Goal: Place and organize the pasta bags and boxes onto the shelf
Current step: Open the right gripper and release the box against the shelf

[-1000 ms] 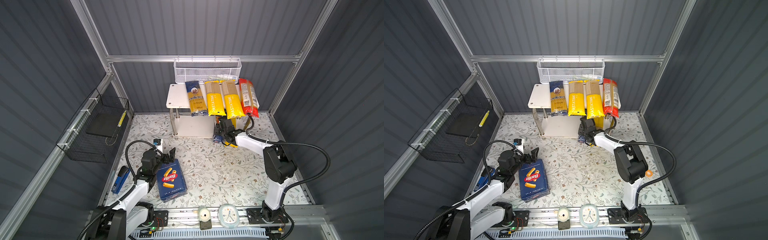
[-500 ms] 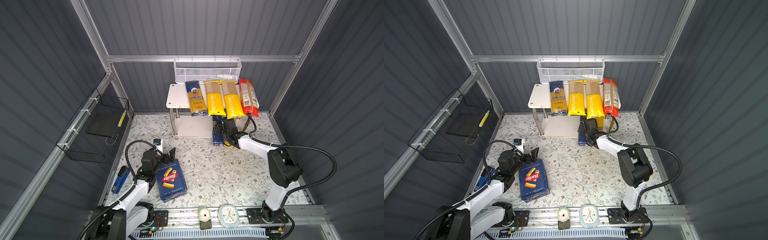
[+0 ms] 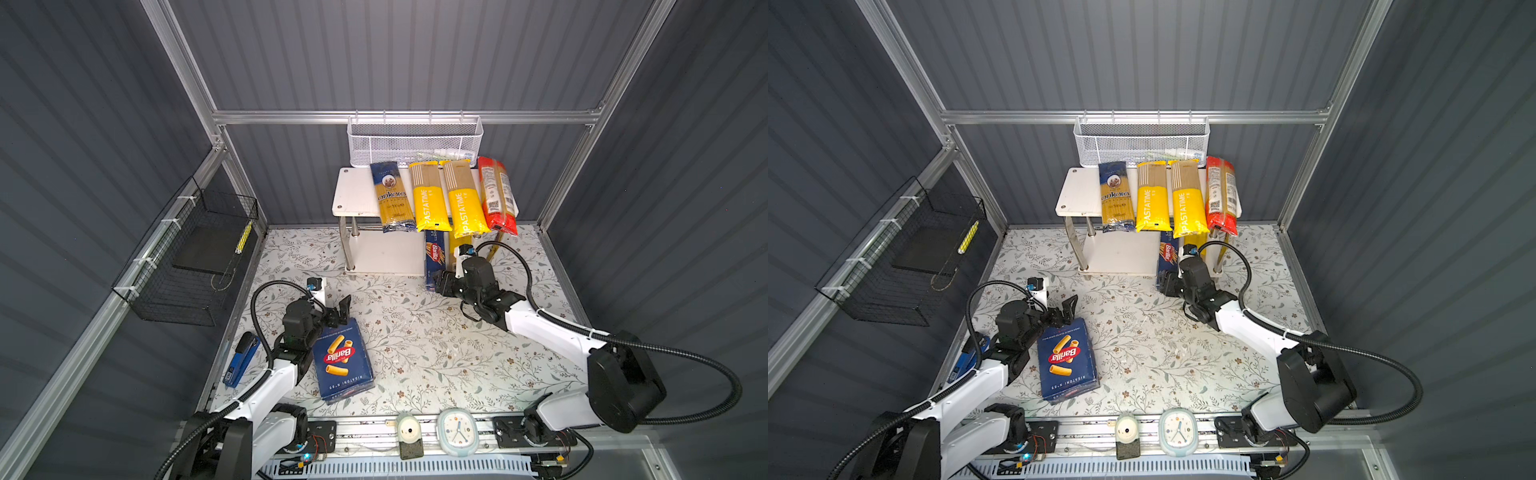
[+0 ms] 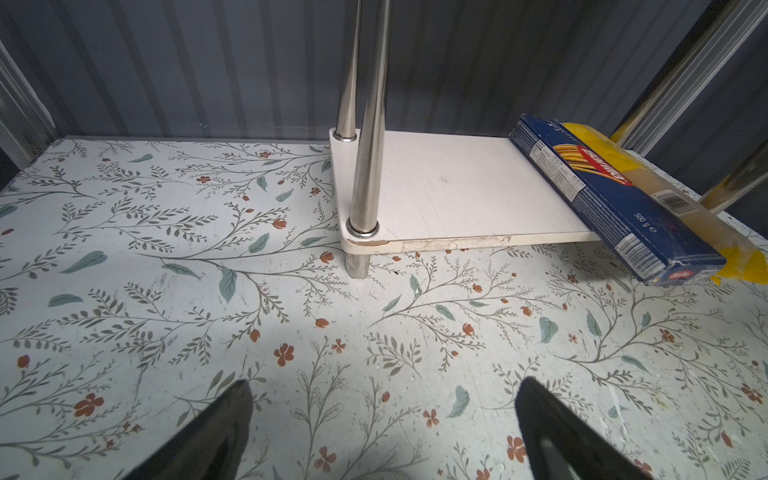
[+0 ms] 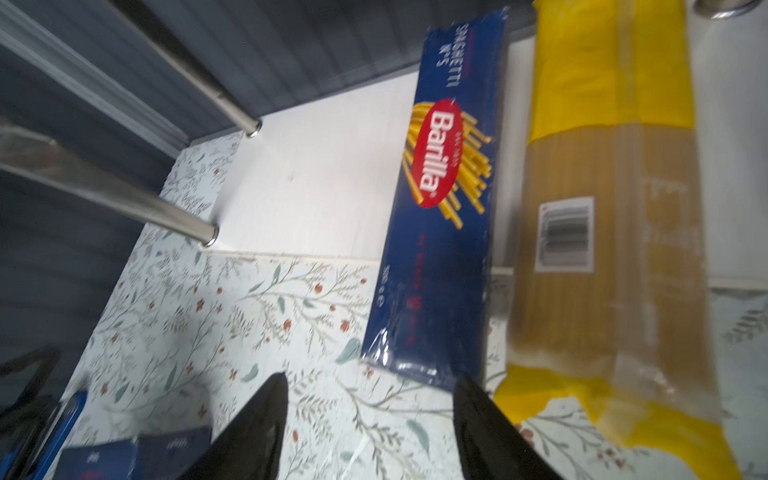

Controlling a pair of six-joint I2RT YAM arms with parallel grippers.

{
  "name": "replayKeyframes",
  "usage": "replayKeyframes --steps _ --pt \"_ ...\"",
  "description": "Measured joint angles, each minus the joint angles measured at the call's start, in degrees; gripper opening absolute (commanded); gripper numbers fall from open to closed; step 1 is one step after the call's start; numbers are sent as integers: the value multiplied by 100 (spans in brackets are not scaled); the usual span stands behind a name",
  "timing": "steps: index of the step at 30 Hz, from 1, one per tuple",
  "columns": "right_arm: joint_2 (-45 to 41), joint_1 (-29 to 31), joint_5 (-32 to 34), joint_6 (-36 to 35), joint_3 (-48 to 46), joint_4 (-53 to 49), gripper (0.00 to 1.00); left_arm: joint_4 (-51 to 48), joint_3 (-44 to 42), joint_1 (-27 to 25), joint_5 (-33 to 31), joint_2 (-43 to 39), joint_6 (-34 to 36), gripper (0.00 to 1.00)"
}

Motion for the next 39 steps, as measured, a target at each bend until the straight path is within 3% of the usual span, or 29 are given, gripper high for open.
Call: replayKeyframes --steps 5,12,39 --pt "-35 11 -662 46 -417 234 65 -2 0 0 0 0 0 99" --pt "208 96 -1088 199 -772 664 66 -2 0 0 0 0 0 100" --pt "1484 -125 -1126 317 46 1185 67 -24 0 0 4 15 0 100"
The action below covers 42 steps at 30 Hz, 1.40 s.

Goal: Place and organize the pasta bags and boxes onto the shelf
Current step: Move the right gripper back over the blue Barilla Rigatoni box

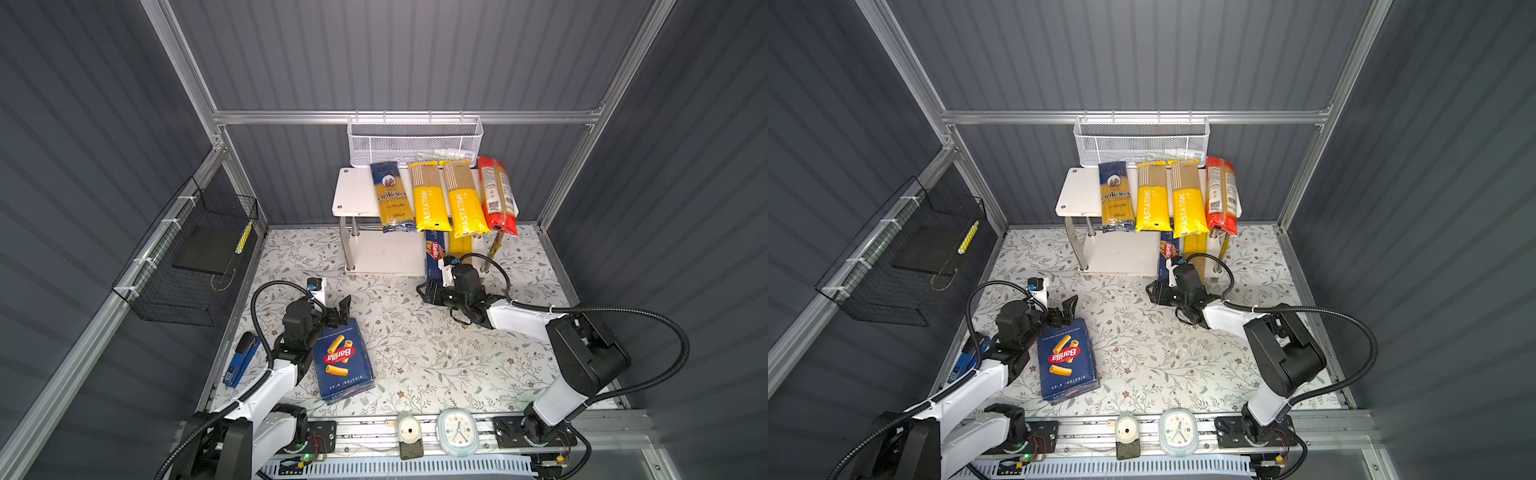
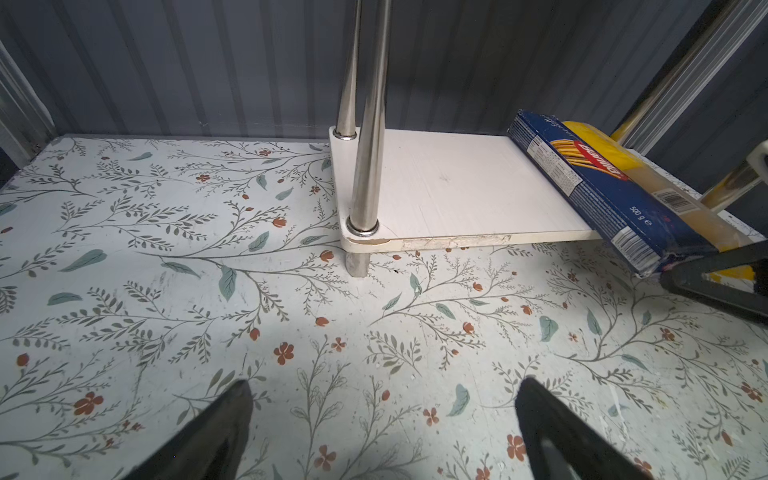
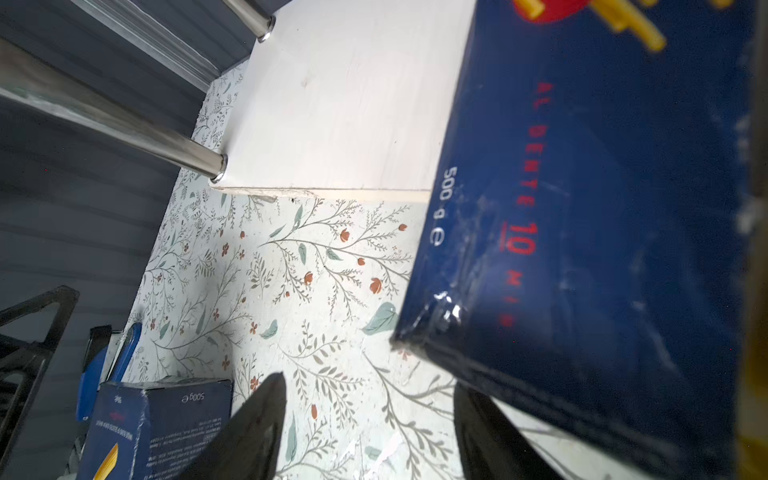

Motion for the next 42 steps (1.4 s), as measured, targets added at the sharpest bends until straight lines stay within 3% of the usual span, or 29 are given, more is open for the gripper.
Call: replayKeyframes --steps 11,19,26,30,38,42 --pt "46 -186 -70 -107 273 -133 68 -44 0 0 0 24 0 100" --pt "-518 -42 -789 -697 -33 -527 73 -46 0 0 -2 39 0 100" --pt "-1526 717 -1045 -1921 -146 -1628 77 -122 44 0 -15 133 0 99" --pt "-1864 1381 -990 -2562 -118 -2218 78 -750 588 37 -116 527 -2 100" --pt "-1639 2535 -476 -3191 96 -2837 81 -1311 1329 975 765 1099 -407 100" --pt "-1207 2955 -203 -3390 304 -2894 82 -1700 1749 1047 1272 1582 -496 100"
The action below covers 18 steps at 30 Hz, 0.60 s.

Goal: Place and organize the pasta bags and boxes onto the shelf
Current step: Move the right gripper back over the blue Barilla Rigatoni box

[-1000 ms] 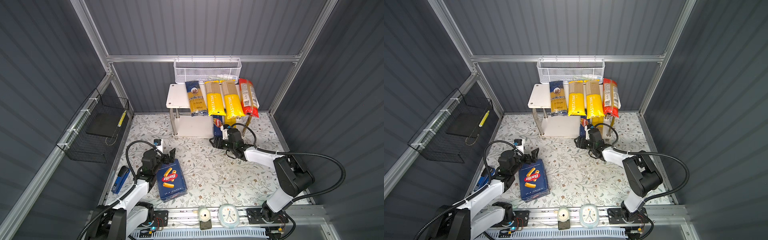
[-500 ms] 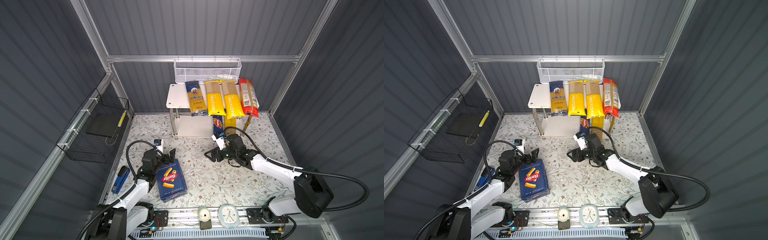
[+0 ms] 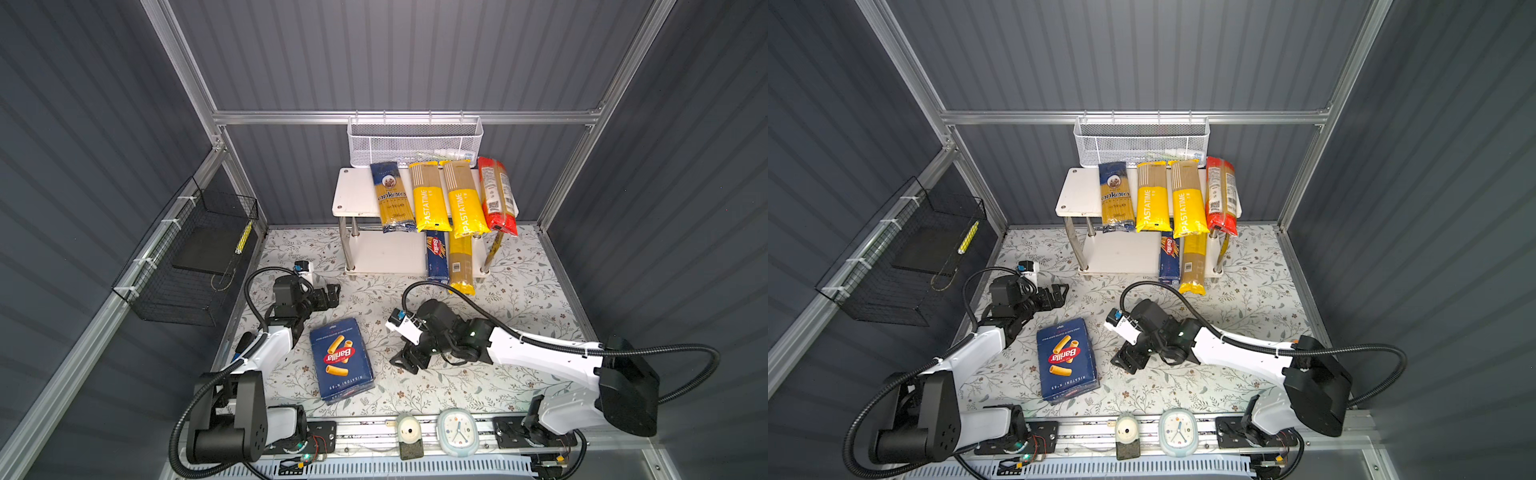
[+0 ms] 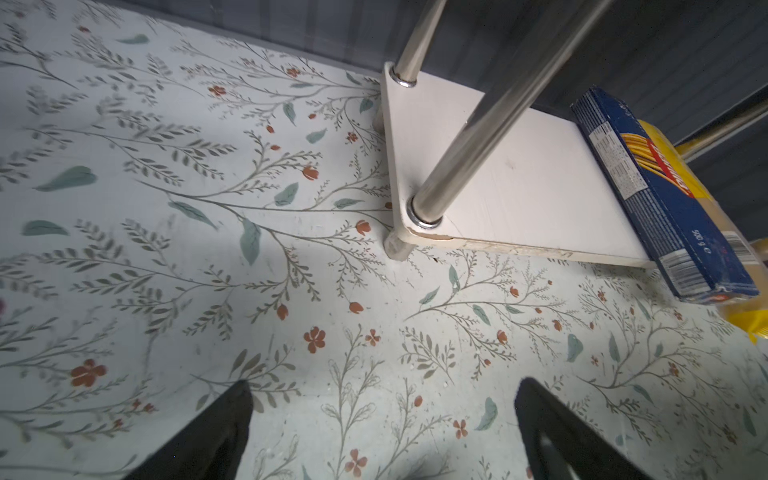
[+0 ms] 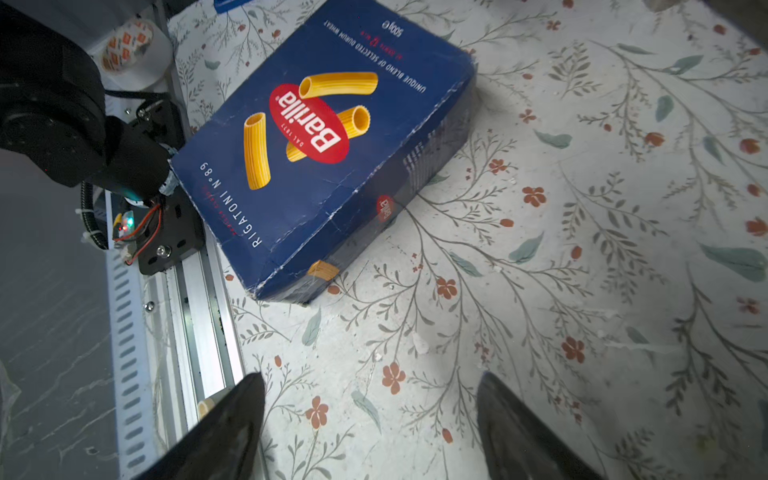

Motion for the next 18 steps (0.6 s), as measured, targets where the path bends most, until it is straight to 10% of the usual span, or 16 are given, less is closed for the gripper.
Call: replayKeyframes --steps 18 --pt "1377 905 424 -422 726 44 82 -625 -98 26 774 131 -201 100"
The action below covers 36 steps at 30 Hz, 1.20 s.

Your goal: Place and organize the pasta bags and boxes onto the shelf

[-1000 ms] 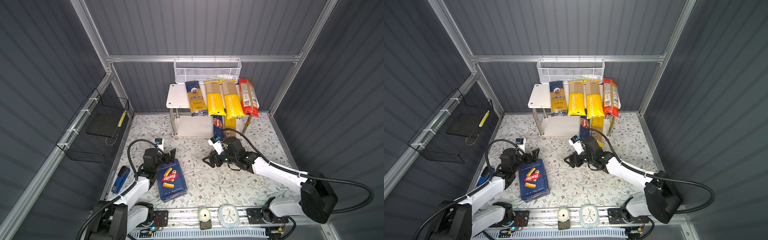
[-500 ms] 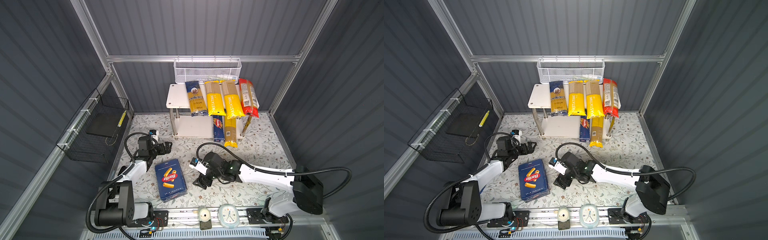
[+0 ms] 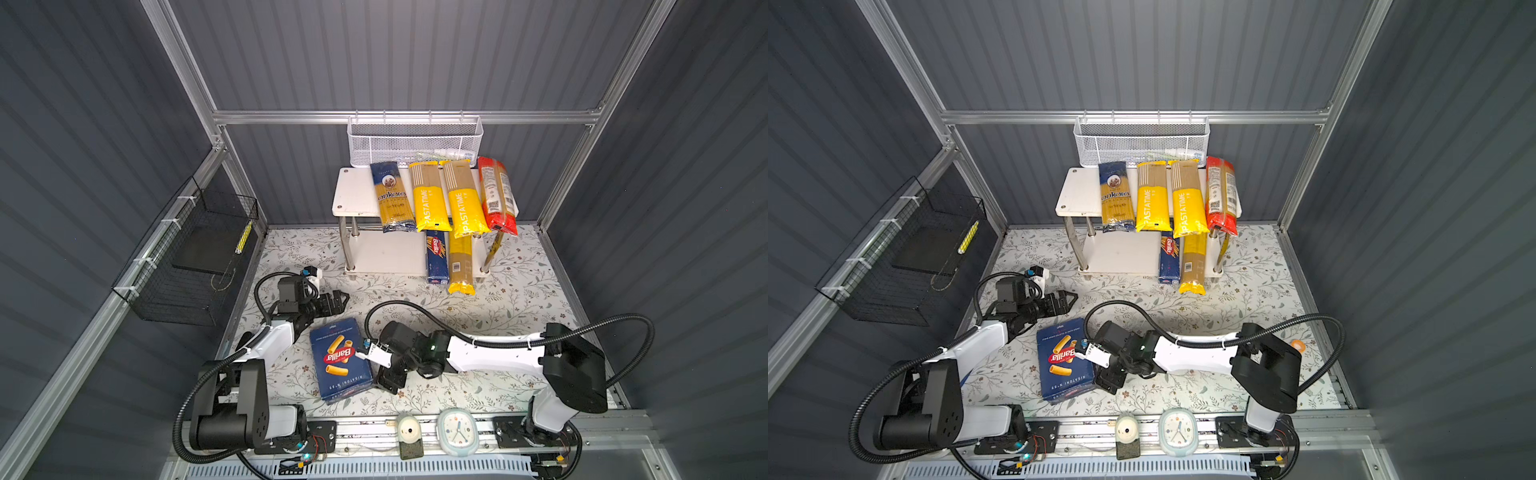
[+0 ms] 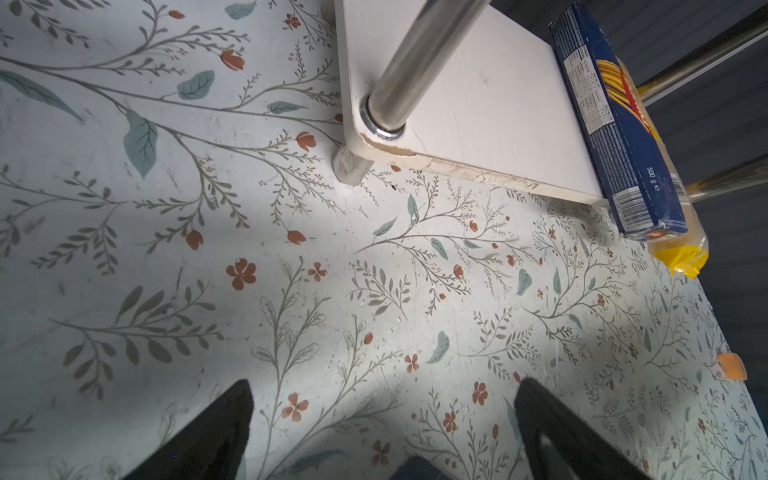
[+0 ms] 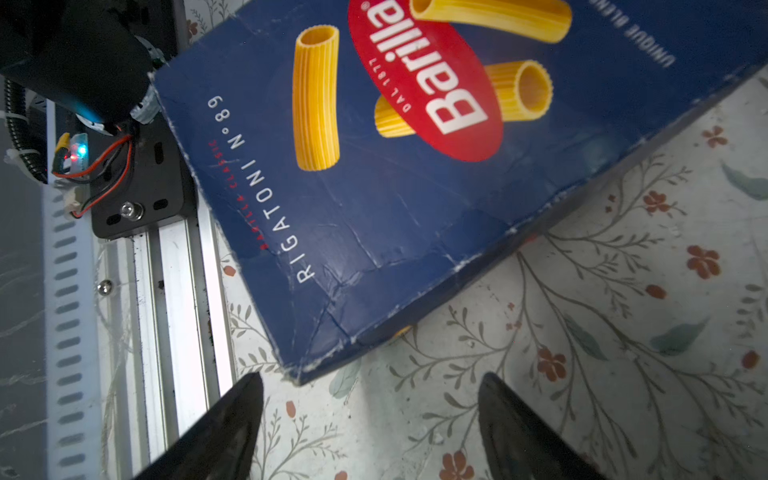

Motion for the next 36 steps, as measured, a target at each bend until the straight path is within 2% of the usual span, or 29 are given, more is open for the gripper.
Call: replayKeyframes --steps 19,28,36 --pt "229 -57 654 400 -26 505 82 -229 -105 0 527 164 -131 99" --pt "179 -654 623 1021 -391 970 82 -490 -66 11 640 164 -127 100" --pt "33 -1384 297 1744 -669 1462 82 -645 -61 20 651 52 -175 100"
